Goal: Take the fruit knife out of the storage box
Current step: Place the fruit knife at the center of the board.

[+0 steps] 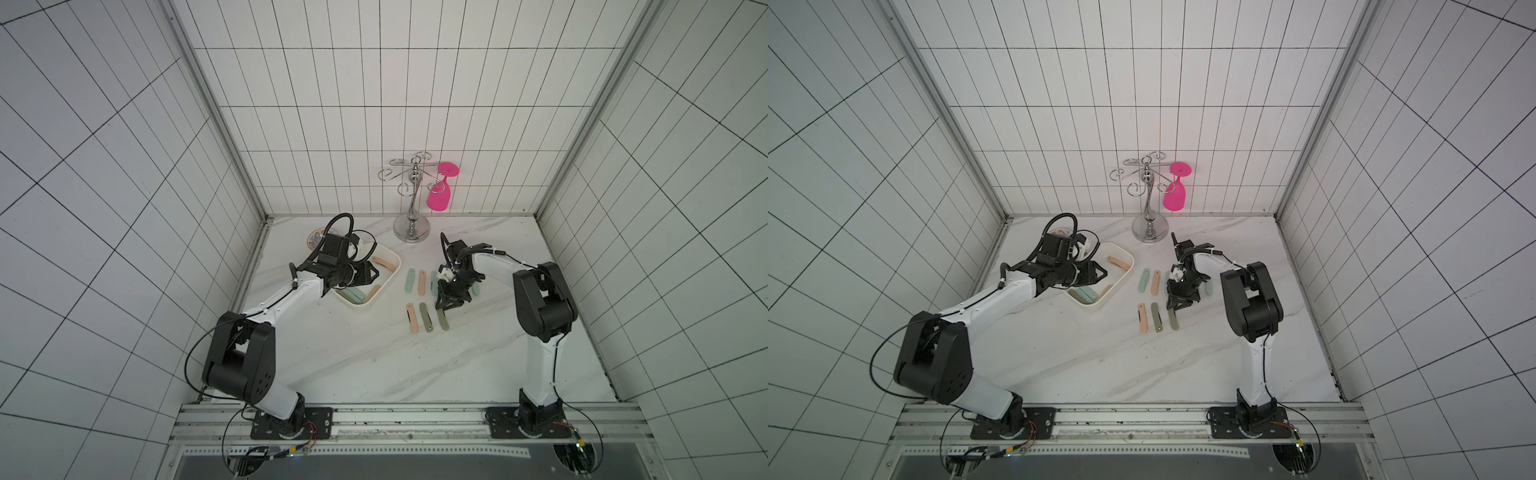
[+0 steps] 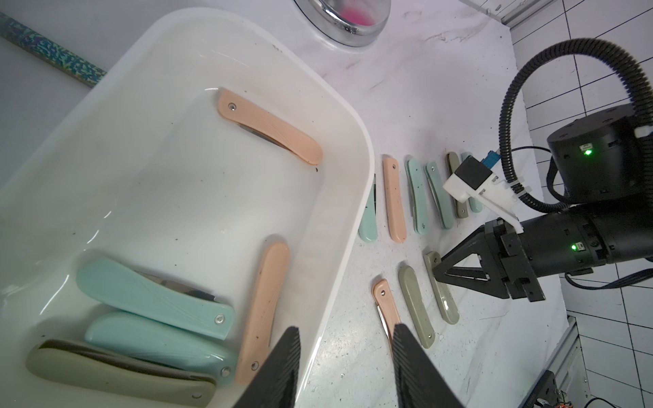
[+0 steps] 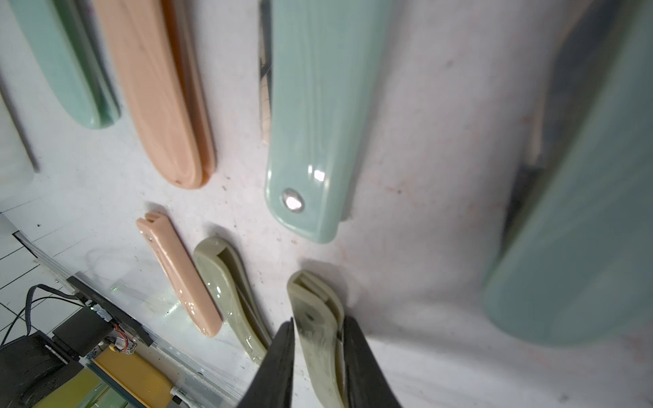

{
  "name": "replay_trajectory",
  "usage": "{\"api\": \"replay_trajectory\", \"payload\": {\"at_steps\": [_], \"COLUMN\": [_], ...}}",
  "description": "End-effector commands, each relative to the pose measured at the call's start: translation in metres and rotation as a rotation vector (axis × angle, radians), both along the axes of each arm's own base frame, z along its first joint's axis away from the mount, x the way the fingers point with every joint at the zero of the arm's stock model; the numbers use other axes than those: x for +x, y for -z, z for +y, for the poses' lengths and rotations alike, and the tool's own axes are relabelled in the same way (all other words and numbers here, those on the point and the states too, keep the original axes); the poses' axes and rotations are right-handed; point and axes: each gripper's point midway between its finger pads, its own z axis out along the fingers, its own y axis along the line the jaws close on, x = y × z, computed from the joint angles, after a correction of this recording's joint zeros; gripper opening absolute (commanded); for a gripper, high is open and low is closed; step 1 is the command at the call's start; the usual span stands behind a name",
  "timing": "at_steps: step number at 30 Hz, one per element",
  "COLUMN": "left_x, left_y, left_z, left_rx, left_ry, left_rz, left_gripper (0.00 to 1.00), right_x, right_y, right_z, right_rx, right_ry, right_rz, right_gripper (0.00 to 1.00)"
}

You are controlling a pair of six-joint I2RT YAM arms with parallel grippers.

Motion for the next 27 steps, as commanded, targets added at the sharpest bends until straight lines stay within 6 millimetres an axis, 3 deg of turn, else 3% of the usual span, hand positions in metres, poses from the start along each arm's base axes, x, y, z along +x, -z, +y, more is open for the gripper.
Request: {"api": "replay_trajectory", "payload": {"at_steps": [1,9,16,23,27], "left_x": [0.003,0.0,0.0,0.005,0.012], "left_y": [-0.005,0.001,0.021,0.051,0.063], "left_z": [0.001,0.012,0.034,0.046,0.049], "left_rx": [0.005,0.053,0.145,0.182,0.193], "left_ry": [0.002,-0.042,-0.166,-0.309,-0.371], "left_rz": [-0.027,-0.003,0.073,0.198,0.245], "left_gripper": [0.46,0.49,0.51,0.52,0.52], "right_x": [-0.009,0.002,0.012,0.015,0.015], "right_y": [0.003,-0.025,-0.058,-0.081,-0.086], "right_z": [-0.009,-0.012,-0.012,-0.006,-0.004], "right_rx": [-0.04,-0.055,-0.072,-0.112,-0.124], "right_ry": [-0.002,0.01,0.007,-0.026,-0.041], "right_rz": [0.012,-0.071,-0.157,-0.226,-0.244], "right_gripper": [0.31,0.45,0.56,0.82,0.89]}}
